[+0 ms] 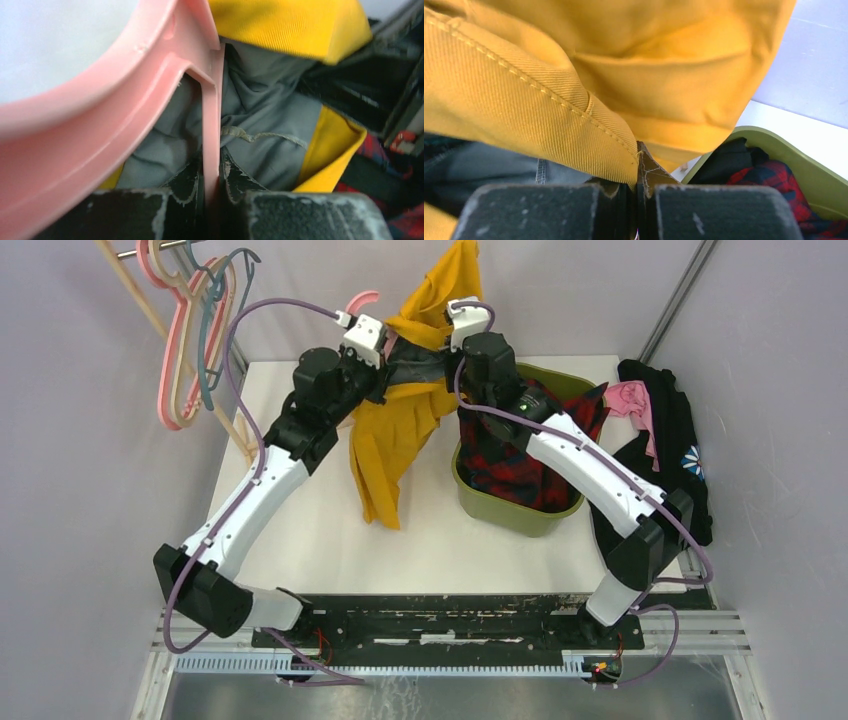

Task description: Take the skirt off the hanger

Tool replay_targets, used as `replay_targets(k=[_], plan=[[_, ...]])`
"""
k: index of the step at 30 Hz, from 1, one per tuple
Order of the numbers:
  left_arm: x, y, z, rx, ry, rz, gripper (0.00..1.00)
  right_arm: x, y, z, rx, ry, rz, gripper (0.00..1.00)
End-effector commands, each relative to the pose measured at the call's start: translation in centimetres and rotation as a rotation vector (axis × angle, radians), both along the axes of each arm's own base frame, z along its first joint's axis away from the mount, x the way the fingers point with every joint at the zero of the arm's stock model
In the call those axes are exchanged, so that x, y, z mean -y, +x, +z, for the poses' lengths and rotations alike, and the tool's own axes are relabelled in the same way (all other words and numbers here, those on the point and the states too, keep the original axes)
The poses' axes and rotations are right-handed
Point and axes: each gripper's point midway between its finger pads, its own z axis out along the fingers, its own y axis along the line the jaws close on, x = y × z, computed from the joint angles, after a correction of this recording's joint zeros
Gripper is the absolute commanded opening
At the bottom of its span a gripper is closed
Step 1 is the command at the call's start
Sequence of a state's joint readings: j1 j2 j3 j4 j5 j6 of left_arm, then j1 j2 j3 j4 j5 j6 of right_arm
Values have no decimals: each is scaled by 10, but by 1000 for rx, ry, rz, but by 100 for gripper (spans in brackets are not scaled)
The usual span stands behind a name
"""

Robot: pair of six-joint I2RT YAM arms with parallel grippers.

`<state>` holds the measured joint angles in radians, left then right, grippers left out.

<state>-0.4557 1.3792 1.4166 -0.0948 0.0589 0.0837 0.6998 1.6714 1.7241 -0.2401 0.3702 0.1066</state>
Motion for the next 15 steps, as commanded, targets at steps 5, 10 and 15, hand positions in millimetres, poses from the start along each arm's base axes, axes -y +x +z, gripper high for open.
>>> replay_targets(k=[5, 10, 15], plan=[[-17, -61, -21, -45, 88, -98, 3, 8, 12, 22, 45, 9, -51, 1], [-18, -69, -58, -141, 161, -127, 3, -9, 11, 21, 36, 2, 38, 22], [-34, -67, -93, -187, 380, -139, 3, -13, -11, 23, 47, -68, 167, 53]])
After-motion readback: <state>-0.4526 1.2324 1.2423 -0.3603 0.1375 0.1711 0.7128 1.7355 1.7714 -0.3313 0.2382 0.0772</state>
